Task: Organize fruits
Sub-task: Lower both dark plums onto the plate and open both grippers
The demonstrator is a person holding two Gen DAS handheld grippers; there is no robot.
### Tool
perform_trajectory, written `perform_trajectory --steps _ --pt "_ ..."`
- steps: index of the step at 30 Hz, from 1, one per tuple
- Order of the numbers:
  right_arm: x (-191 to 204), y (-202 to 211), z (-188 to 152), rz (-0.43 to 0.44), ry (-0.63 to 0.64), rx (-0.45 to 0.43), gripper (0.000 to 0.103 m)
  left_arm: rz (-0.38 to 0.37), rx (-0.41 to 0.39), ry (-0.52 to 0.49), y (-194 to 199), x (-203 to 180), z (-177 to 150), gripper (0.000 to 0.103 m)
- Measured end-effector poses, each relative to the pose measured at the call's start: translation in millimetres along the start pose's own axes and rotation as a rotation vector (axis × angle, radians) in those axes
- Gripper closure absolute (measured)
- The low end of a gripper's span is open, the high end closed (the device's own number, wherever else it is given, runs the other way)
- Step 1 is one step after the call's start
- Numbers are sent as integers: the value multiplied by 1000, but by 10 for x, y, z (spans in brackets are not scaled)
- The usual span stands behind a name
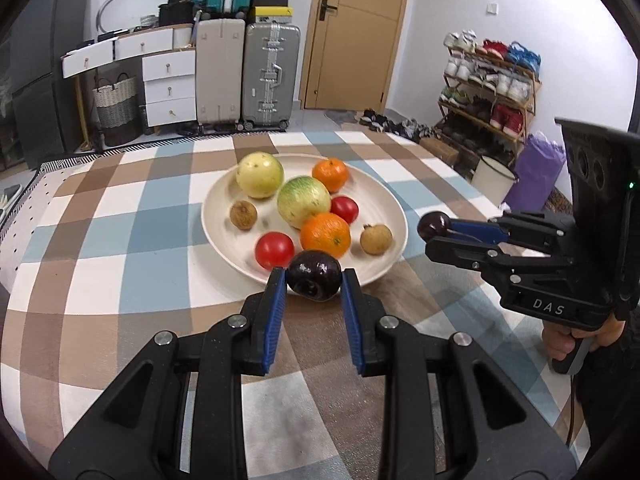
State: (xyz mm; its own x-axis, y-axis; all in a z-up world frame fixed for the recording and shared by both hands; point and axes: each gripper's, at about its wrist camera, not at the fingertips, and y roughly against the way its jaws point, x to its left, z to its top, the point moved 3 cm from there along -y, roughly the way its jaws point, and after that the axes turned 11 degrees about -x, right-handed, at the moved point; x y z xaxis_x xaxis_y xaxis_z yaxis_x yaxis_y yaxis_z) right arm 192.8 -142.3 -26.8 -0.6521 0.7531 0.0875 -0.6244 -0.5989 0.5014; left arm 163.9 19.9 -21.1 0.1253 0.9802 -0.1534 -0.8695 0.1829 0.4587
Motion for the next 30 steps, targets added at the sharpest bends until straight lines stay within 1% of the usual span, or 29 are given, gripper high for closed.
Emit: perform_trajectory --steps 6,9,18,21,30 --pt "-53 44 61 -23 -28 -38 77 35 -31 33 43 127 118 78" --pt "-64 38 95 -36 -30 -43 77 50 -37 44 34 174 179 78" --pt "-147 33 347 -54 -51 -61 77 94 -68 16 24 190 411 78" --pt "-156 38 437 -57 -37 -68 77 98 -81 29 2 214 519 78" --pt "-240 -30 661 -51 -23 -83 77 120 -91 8 -181 252 740 78"
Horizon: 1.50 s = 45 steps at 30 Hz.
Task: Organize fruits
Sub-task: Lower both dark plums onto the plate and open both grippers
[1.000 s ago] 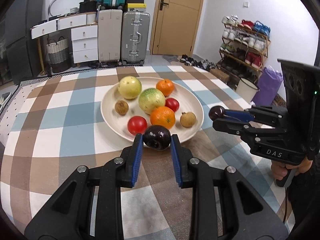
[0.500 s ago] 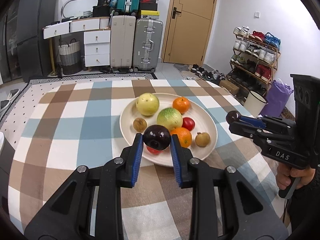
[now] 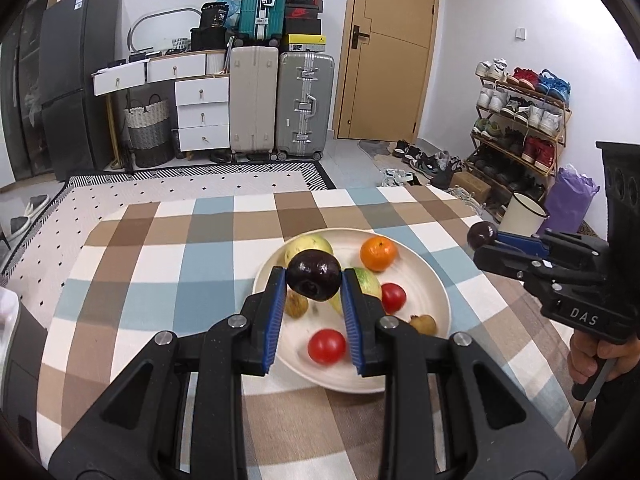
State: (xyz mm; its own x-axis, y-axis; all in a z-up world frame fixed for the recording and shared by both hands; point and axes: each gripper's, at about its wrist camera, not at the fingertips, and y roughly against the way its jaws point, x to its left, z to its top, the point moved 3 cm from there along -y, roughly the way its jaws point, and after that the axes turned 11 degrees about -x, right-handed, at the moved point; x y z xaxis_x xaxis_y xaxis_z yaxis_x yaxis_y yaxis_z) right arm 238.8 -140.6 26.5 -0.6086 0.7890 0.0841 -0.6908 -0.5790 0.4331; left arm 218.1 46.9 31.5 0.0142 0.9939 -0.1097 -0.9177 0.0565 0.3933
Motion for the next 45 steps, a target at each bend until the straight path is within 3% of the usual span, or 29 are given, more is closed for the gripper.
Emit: perform_trajectory --steps 12,23,36,41,43,45 --pt "-142 -319 81 16 -18 22 77 -1 25 -3 -399 76 24 78" --pt "-206 -675 -165 24 -9 110 77 -3 89 -29 -708 103 -221 78" --pt "-273 -784 -265 8 -38 140 77 -5 122 -42 -868 113 -391 78" --pt "-350 -714 -195 -14 -70 108 61 -10 110 -30 -819 123 -360 77" --pt "-386 -690 -167 -27 -81 98 54 -3 110 -18 -797 145 -352 71" --pt "-415 -668 -147 -36 -87 93 48 6 110 2 -787 175 -346 55"
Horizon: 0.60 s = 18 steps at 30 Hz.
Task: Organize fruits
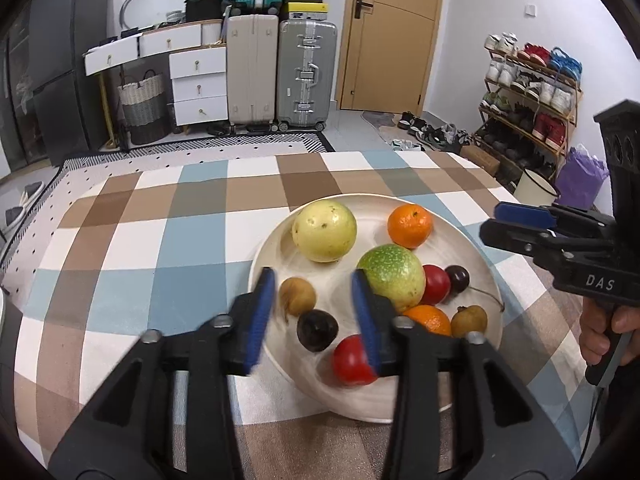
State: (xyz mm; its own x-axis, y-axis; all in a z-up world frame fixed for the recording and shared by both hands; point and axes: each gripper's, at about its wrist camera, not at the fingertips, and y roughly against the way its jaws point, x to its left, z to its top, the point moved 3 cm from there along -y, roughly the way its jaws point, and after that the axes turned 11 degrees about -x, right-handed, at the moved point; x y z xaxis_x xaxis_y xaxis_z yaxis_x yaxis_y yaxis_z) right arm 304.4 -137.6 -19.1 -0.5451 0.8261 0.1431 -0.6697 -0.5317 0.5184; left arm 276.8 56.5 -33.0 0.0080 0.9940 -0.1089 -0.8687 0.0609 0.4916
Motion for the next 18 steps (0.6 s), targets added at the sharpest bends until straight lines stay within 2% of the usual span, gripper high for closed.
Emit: perform_trajectory --steps 2,4,6,8,9,10,11,14,18 --pt "-20 11 8 0 -7 3 34 19 0 12 24 33 0 44" --pt "-17 28 7 7 -17 3 19 35 -11 20 78 70 -6 36" --pt "14 45 -8 18 -22 16 13 48 -23 24 151 88 -16 20" --pt "70 90 -44 25 -13 14 6 50 -40 17 228 98 -3 14" --pt "102 135 -70 31 -4 0 0 53 -52 12 268 88 11 8" --pt "127 173 -90 39 3 -11 0 57 -62 10 311 80 22 2" --pt "153 211 -120 48 13 -18 0 61 -84 7 372 63 22 1" --pt "193 287 -190 57 15 -13 0 53 -107 -14 510 5 -1 1" --pt "207 483 -244 74 -13 -56 0 67 -129 -34 684 -75 -86 1"
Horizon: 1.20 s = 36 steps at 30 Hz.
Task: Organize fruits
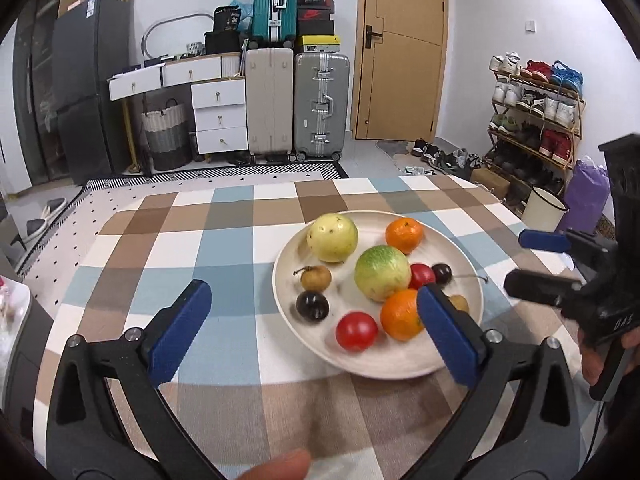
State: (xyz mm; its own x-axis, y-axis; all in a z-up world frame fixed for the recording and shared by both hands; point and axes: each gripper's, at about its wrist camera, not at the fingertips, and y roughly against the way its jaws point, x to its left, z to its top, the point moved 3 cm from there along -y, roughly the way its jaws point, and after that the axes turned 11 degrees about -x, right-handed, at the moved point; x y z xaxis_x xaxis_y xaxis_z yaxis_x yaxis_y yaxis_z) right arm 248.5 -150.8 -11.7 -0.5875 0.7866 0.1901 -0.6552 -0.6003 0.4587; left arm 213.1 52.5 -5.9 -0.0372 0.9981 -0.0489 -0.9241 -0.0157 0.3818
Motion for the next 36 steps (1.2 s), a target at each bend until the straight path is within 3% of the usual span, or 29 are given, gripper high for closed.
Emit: perform_trajectory --steps 19,25,36 --pt "314 871 -240 -9 51 -247 0 5 -138 4 859 -161 -282 1" --pt "357 912 -275 -17 66 -264 0 -2 -169 22 898 -161 -299 1" --pt "374 897 -328 -49 97 -279 0 -20 -152 43 876 -128 -280 1"
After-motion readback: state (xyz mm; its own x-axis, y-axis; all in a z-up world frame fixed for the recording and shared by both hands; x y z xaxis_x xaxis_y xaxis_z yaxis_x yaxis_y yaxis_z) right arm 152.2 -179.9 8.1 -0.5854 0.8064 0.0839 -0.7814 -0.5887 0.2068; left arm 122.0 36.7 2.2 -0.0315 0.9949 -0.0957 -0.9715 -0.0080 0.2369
